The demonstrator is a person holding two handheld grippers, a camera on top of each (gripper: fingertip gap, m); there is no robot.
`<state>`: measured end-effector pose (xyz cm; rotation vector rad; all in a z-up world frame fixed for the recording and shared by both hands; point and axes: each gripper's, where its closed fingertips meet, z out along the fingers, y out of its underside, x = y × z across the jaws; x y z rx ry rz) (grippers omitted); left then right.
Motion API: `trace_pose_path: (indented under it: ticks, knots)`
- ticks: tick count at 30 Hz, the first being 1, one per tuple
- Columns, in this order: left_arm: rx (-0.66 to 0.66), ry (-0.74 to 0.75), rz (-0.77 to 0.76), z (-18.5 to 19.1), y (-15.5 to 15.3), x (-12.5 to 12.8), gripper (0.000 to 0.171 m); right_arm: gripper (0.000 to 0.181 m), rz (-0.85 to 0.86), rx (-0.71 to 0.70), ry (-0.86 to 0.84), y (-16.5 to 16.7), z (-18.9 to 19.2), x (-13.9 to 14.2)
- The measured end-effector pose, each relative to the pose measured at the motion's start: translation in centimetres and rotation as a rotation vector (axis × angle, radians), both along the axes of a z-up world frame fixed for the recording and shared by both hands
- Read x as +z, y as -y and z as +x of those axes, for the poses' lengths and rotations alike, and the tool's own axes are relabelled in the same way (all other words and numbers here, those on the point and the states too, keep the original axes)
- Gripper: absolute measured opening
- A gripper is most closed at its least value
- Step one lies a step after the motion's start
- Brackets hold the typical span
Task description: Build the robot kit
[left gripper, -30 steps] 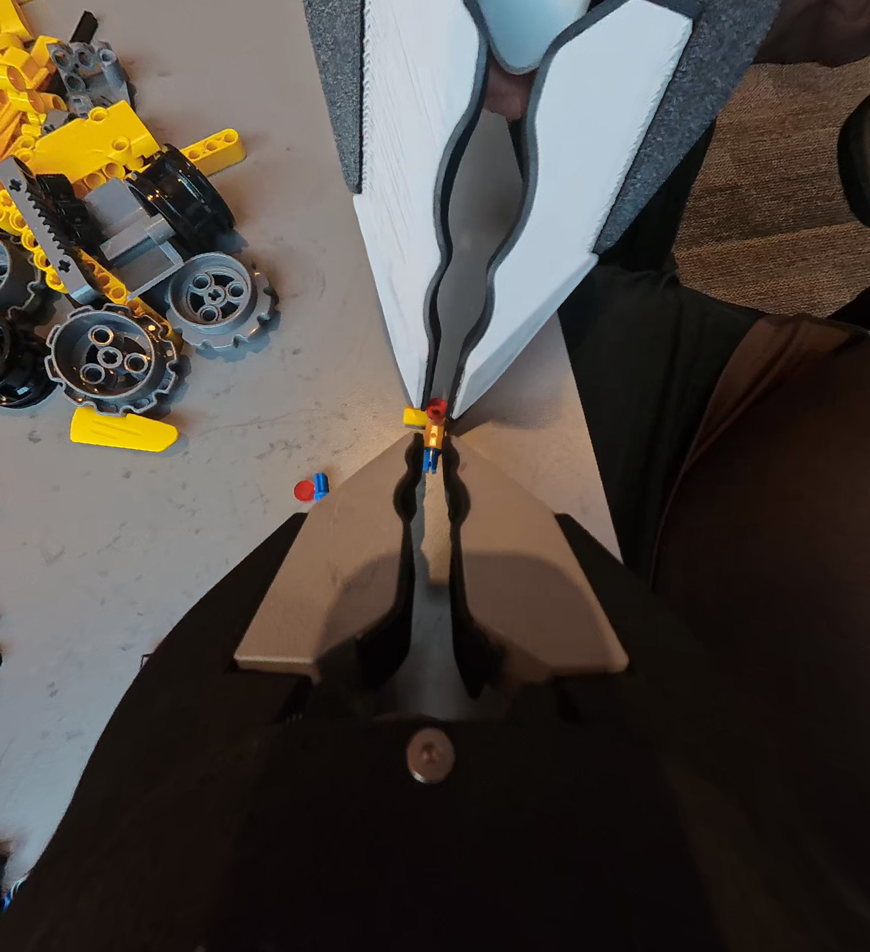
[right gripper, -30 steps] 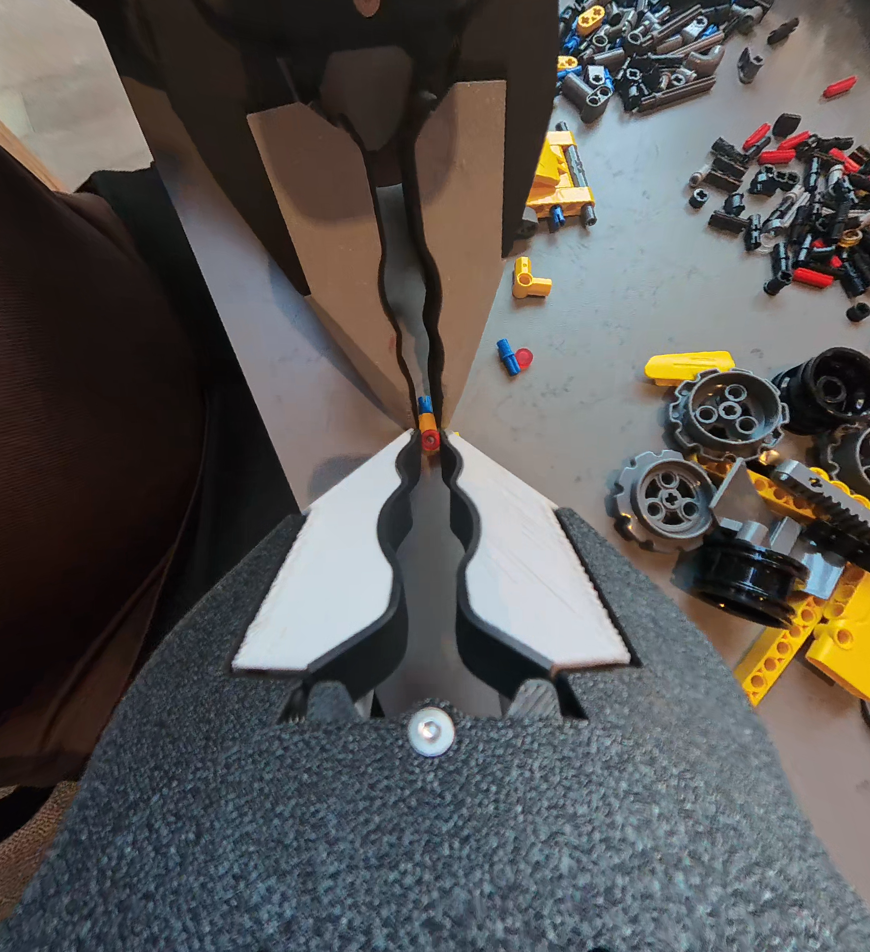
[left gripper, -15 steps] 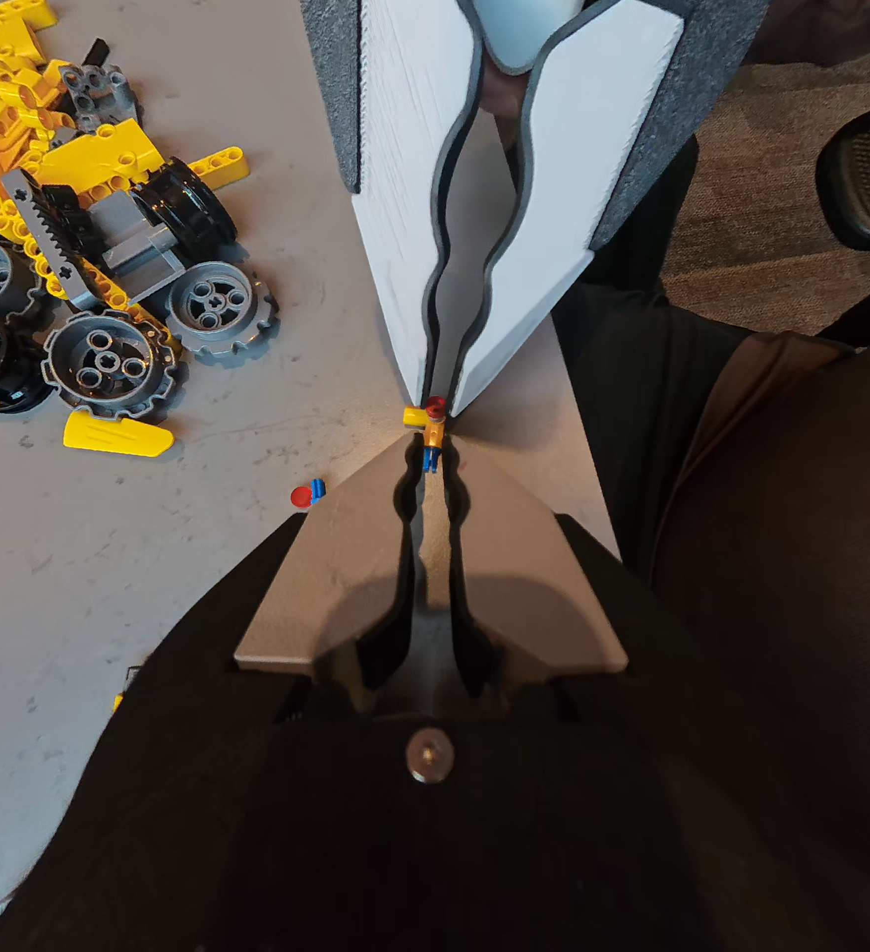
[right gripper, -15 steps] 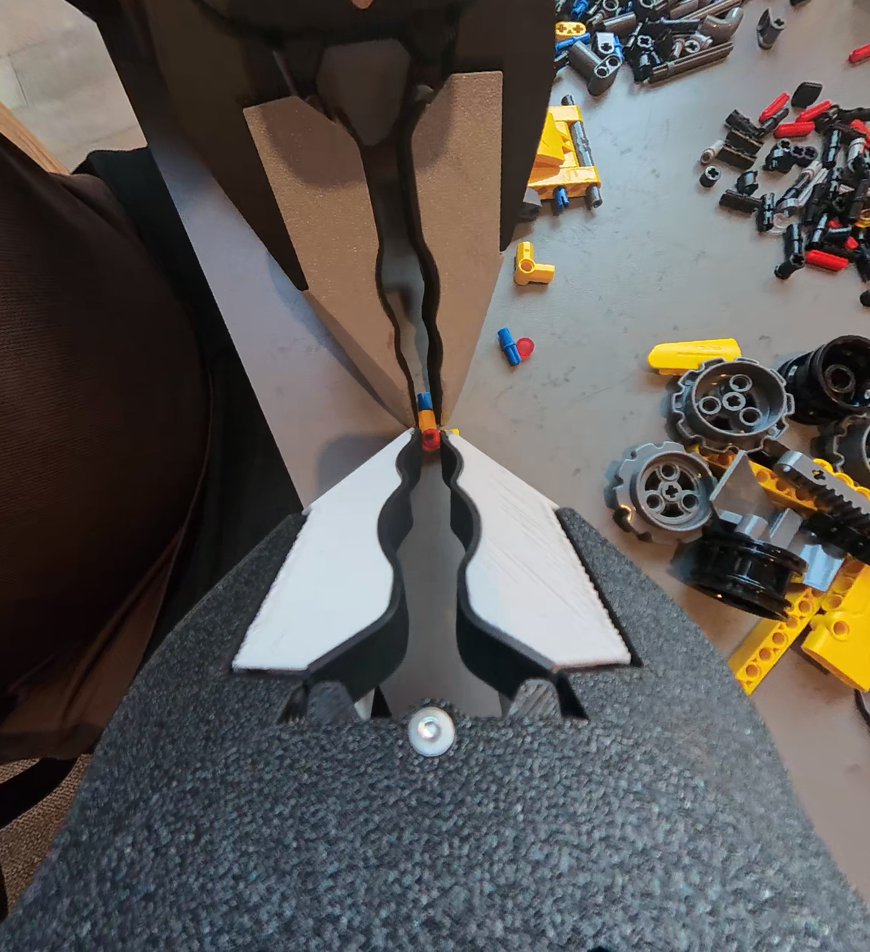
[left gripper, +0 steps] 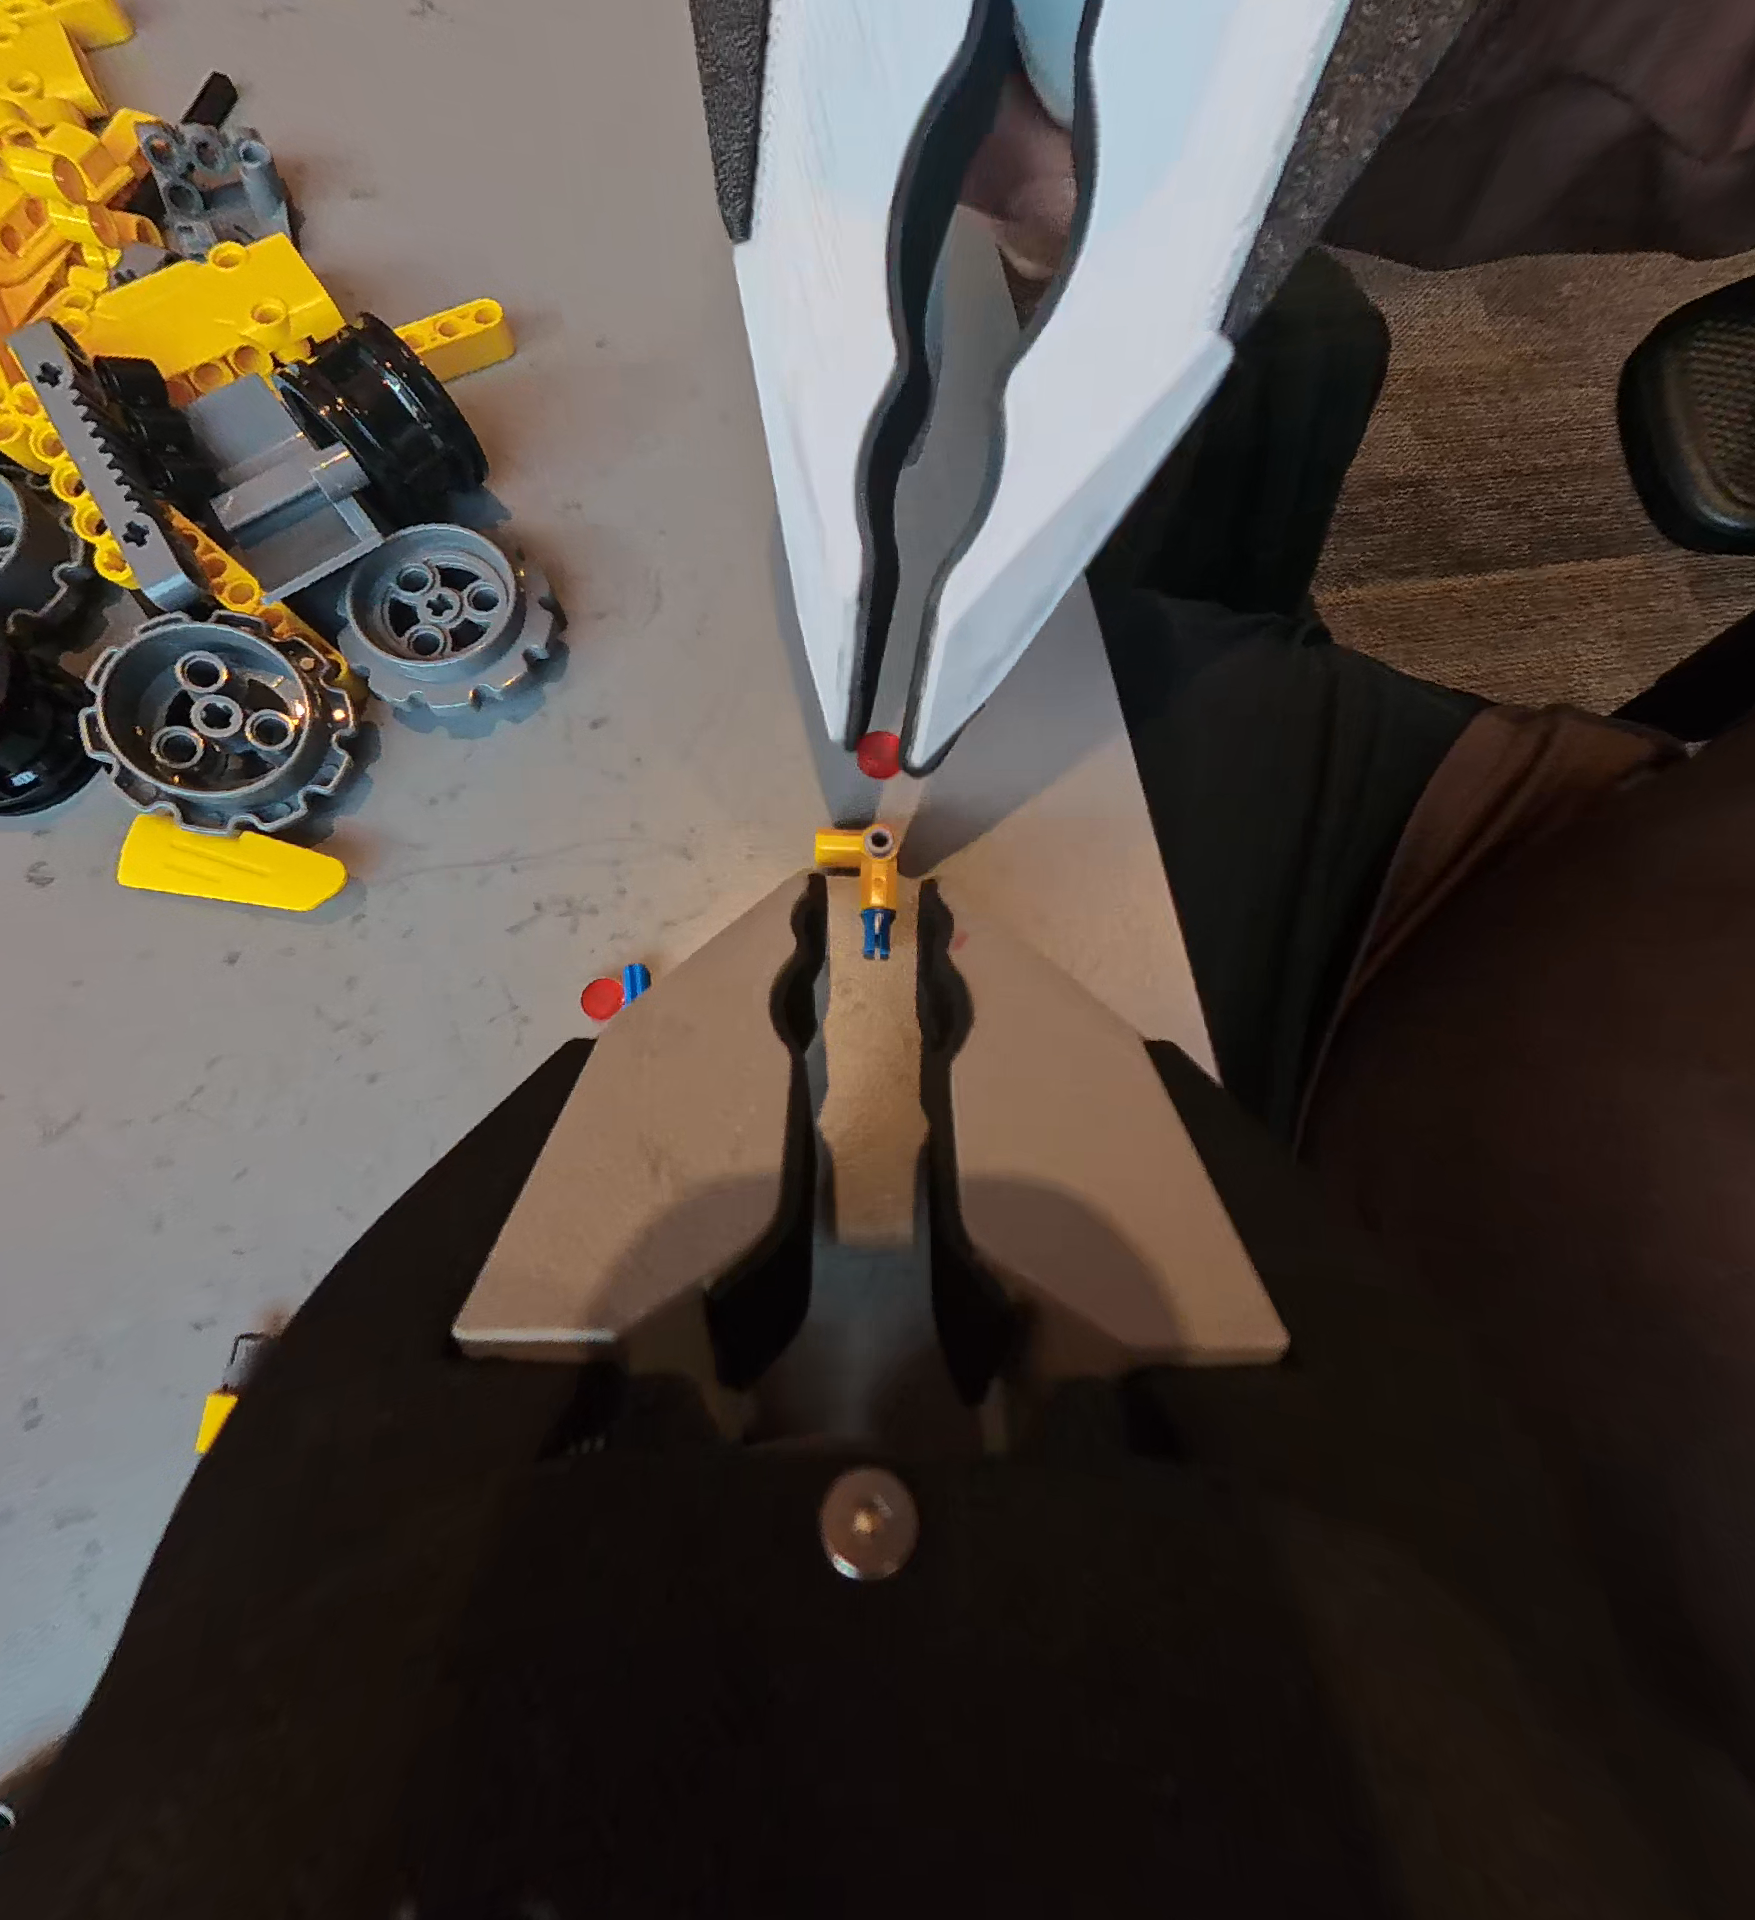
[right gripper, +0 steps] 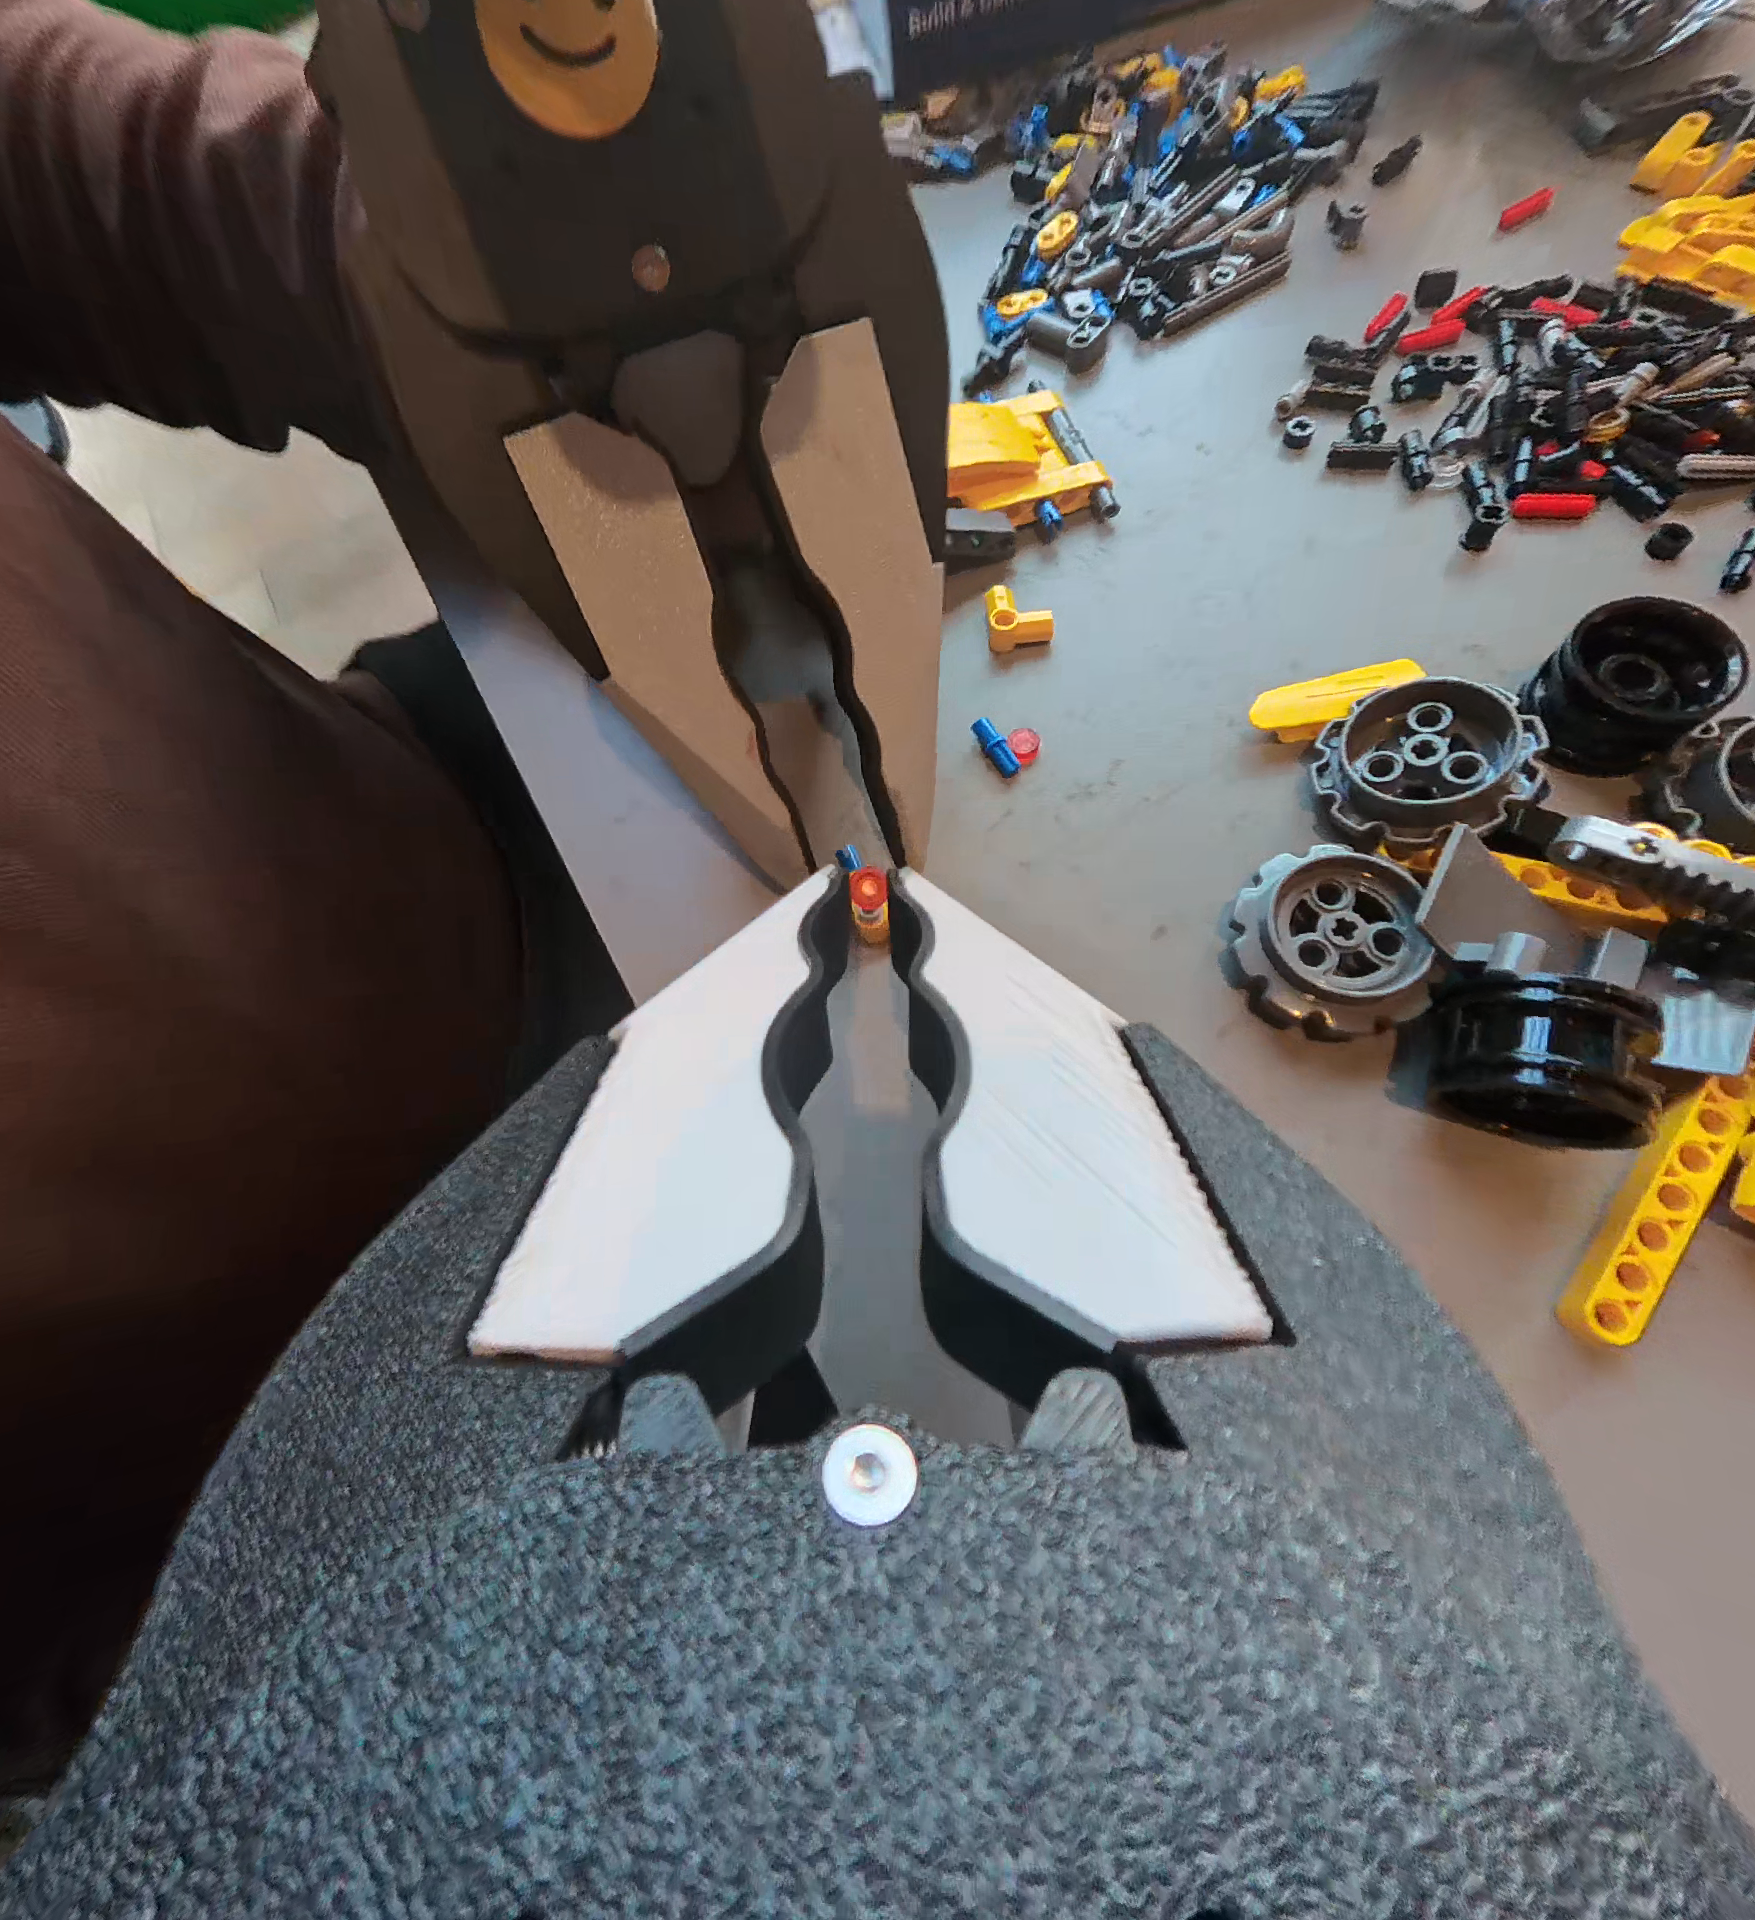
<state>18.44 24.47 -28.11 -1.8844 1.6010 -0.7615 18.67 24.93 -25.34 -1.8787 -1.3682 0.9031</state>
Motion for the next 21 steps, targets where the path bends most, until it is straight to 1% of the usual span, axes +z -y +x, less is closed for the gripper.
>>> trace_pose_path:
  ticks: [3,6,8,11,14,18,21]
  knots:
    - [0.01,0.013,0.027,0.0,-0.1,0.5,0.015,0.006,-0.082,-0.011,-0.097,0.4,0.0,0.8]
    - [0.026,0.064,0.088,0.1,-0.2,1.9,0.013,0.006,-0.235,-0.058,-0.218,0.2,0.0,1.7]
    - [0.024,0.122,0.148,0.3,-0.2,3.2,0.013,0.006,-0.354,-0.099,-0.332,-0.2,0.0,2.7]
    - [0.102,0.182,0.281,0.2,-1.3,4.9,0.014,0.005,-0.546,-0.149,-0.523,-1.0,0.1,4.5]
    - [0.171,0.28,0.334,0.5,-1.6,6.8,0.015,0.005,-0.688,-0.173,-0.672,-1.5,0.2,5.7]
    - [0.227,0.337,0.428,0.8,-2.1,8.6,0.017,0.003,-0.832,-0.173,-0.822,-1.9,0.0,6.9]
    - [0.242,0.345,0.482,1.0,-2.4,9.3,0.015,0.005,-0.891,-0.176,-0.865,-1.9,-0.2,7.0]
